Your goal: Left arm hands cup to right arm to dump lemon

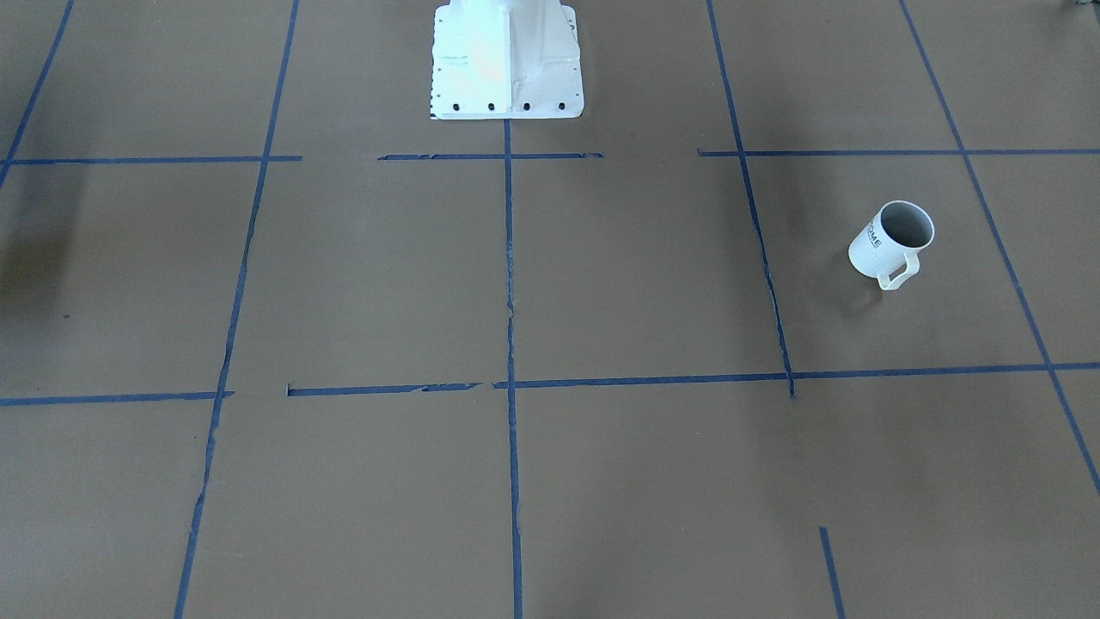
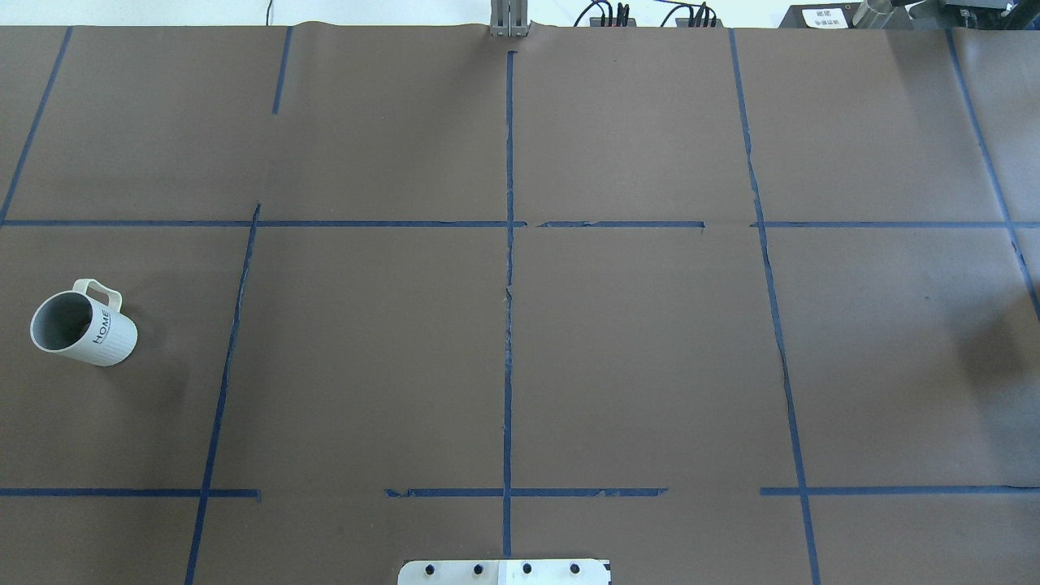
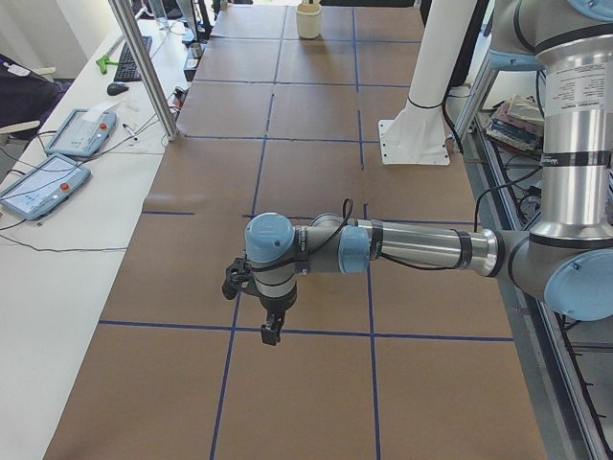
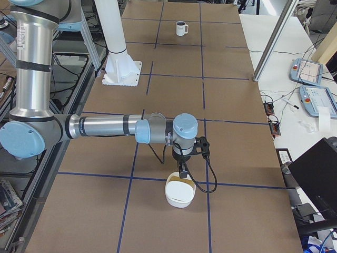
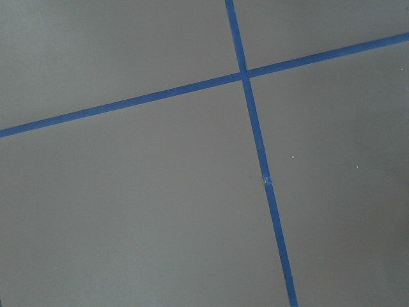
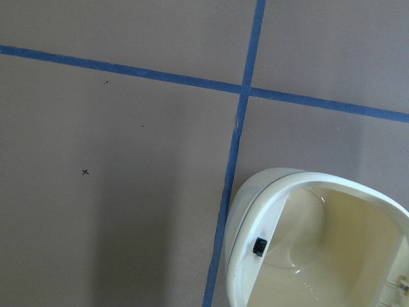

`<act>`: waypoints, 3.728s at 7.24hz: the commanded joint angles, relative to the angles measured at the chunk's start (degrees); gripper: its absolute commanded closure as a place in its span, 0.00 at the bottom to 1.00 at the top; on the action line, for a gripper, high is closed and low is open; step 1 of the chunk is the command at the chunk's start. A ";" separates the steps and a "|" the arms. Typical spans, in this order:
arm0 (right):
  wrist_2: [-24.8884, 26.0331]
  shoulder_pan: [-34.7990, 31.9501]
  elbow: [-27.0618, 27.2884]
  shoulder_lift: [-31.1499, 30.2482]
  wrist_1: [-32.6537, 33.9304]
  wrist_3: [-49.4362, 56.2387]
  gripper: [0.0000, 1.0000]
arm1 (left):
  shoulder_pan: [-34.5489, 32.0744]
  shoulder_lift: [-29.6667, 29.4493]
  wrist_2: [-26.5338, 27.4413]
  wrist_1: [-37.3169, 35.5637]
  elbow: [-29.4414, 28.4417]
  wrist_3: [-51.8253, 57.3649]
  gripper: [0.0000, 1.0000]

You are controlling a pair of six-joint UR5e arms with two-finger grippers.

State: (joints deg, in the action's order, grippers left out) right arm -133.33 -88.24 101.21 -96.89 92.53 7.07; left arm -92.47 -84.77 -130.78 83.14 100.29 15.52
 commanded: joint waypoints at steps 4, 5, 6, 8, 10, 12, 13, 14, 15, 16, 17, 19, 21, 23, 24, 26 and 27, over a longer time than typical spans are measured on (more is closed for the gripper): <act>0.00 0.00 0.21 0.12 -0.07 -0.65 0.00 | 0.19 -0.92 0.44 4.10 3.14 -0.49 0.00; 0.00 0.00 0.21 0.12 -0.07 -0.91 0.00 | 0.27 -1.01 0.44 8.05 2.20 -0.57 0.00; 0.00 0.00 0.21 0.29 -0.07 -0.92 0.00 | 0.19 -1.01 -0.52 8.61 2.02 -0.05 0.00; 0.00 0.09 0.30 0.47 -0.07 -1.09 0.00 | 0.36 -0.74 -1.23 9.40 2.54 -0.48 0.00; -0.08 0.09 0.04 0.38 -0.07 -1.00 0.00 | 6.12 -0.66 -5.09 11.76 1.75 -12.45 0.00; -0.17 0.09 0.04 0.38 -0.07 -1.00 0.00 | 13.42 0.30 -4.66 22.19 0.88 -27.65 0.00; -0.26 0.09 0.21 0.38 -0.07 -1.18 0.00 | 17.20 1.44 -4.57 27.80 0.79 -36.00 0.00; -0.26 0.09 0.30 0.38 -0.07 -1.35 0.00 | 21.15 1.63 -3.00 32.82 0.79 -45.57 0.00; -0.26 0.09 0.30 0.38 -0.07 -1.36 0.00 | 26.24 3.63 1.89 38.53 0.79 -52.97 0.00; -0.35 0.09 0.39 0.38 -0.07 -1.36 0.00 | 29.77 3.91 5.33 41.80 0.53 -57.66 0.00; -0.35 0.09 0.30 0.38 -0.07 -1.36 0.00 | 31.55 4.17 6.41 42.27 0.35 -58.92 0.00; -0.35 0.09 0.30 0.38 -0.07 -1.36 0.00 | 32.70 5.05 6.68 42.36 0.61 -59.29 0.00; -0.35 0.09 0.21 0.38 0.02 -1.27 0.00 | 35.24 5.41 6.86 42.36 0.70 -59.29 0.00; -0.35 0.09 0.04 0.38 0.02 -1.27 0.00 | 36.57 5.41 6.68 42.28 0.79 -59.72 0.25; -0.35 0.09 0.04 0.38 0.02 -1.27 0.00 | 36.57 5.41 6.59 42.28 0.79 -59.73 0.57; -0.35 0.09 0.04 0.38 0.02 -1.27 0.00 | 36.57 5.41 6.42 42.28 1.57 -59.73 0.99; -0.35 0.09 0.04 0.38 0.02 -1.27 0.00 | 36.57 5.41 6.07 42.10 2.27 -59.73 1.00</act>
State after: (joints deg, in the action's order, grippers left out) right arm -133.68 -88.15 101.26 -96.51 92.55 5.80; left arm -55.92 -79.37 -124.39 125.37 101.86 -44.20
